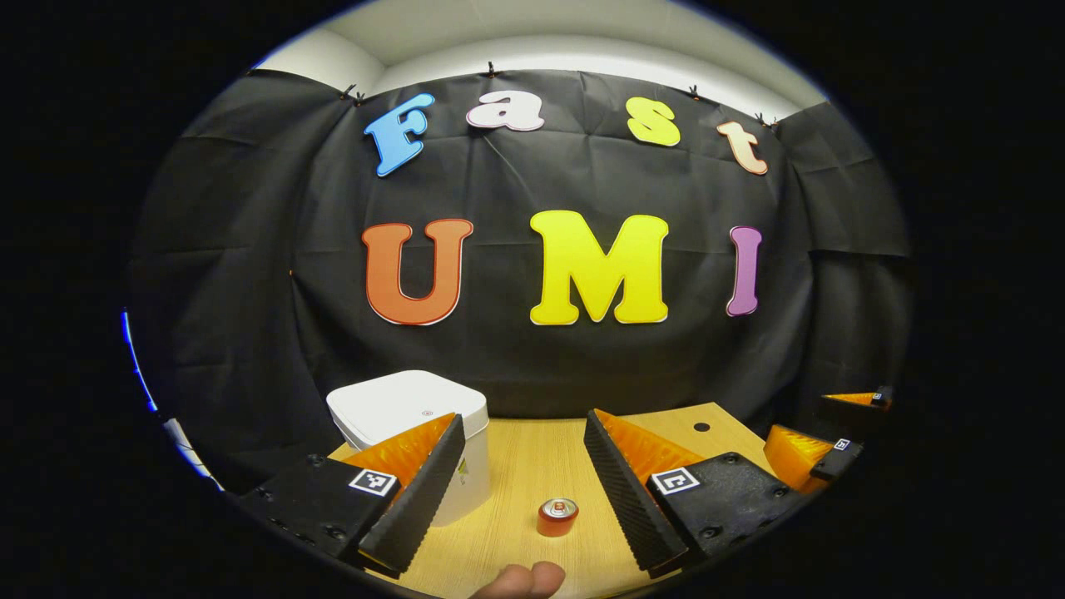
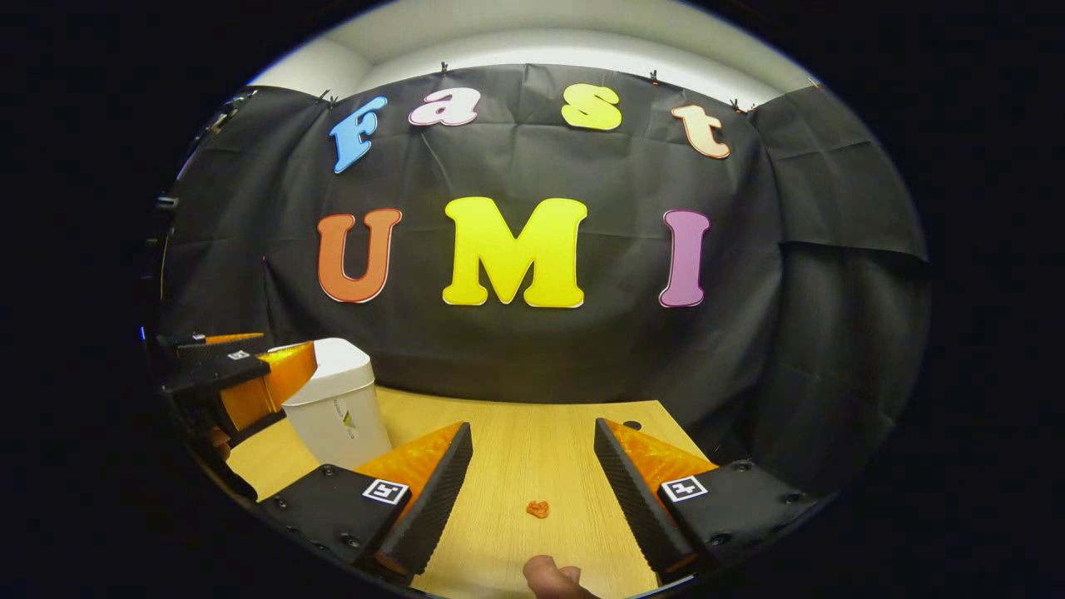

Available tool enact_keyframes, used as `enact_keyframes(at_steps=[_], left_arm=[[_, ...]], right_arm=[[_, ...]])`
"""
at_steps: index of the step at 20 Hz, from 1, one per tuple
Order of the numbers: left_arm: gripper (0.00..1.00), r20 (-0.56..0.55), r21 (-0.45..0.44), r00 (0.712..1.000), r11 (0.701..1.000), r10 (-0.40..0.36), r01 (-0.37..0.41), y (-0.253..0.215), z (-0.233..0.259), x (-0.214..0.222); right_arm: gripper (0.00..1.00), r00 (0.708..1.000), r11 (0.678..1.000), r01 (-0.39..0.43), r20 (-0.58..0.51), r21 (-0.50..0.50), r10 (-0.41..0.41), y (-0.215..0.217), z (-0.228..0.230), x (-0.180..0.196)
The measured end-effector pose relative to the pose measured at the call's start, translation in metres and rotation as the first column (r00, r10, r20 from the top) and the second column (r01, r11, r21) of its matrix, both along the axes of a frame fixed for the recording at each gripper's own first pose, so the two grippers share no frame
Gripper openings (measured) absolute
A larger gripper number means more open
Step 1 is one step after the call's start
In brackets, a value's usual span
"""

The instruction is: Press the lid of the desktop garbage bin to open it, pick up the crumpled paper on the desktop and throw it into the bin, then pick up the pop can on the desktop and drop it into the bin, and finally close the garbage bin lid.

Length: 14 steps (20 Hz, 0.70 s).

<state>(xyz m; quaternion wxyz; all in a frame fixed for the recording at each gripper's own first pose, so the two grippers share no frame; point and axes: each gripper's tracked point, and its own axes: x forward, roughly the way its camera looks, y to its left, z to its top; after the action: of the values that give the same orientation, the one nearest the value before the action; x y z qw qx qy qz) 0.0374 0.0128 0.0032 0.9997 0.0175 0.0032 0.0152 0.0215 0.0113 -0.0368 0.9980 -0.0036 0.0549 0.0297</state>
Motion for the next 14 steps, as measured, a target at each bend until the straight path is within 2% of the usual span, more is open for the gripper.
enact_keyframes(at_steps=[5,11,14], left_arm=[[0.93,0.021,0.03,0.999,0.999,0.032,-0.032,0.02,0.008,0.029],[0.9,0.047,0.048,0.99,0.99,0.13,-0.132,0.066,0.017,0.069],[0.88,0.017,0.043,0.986,0.986,0.163,-0.164,0.087,0.008,0.093]], right_arm=[[0.94,1.0,1.0,0.005,-0.017,0.007,-0.005,-0.001,-0.005,0.006],[0.94,0.999,1.0,0.009,-0.052,0.008,-0.009,0.002,-0.018,0.014],[0.94,0.998,1.0,0.011,-0.067,0.004,-0.011,0.004,-0.024,0.02]])
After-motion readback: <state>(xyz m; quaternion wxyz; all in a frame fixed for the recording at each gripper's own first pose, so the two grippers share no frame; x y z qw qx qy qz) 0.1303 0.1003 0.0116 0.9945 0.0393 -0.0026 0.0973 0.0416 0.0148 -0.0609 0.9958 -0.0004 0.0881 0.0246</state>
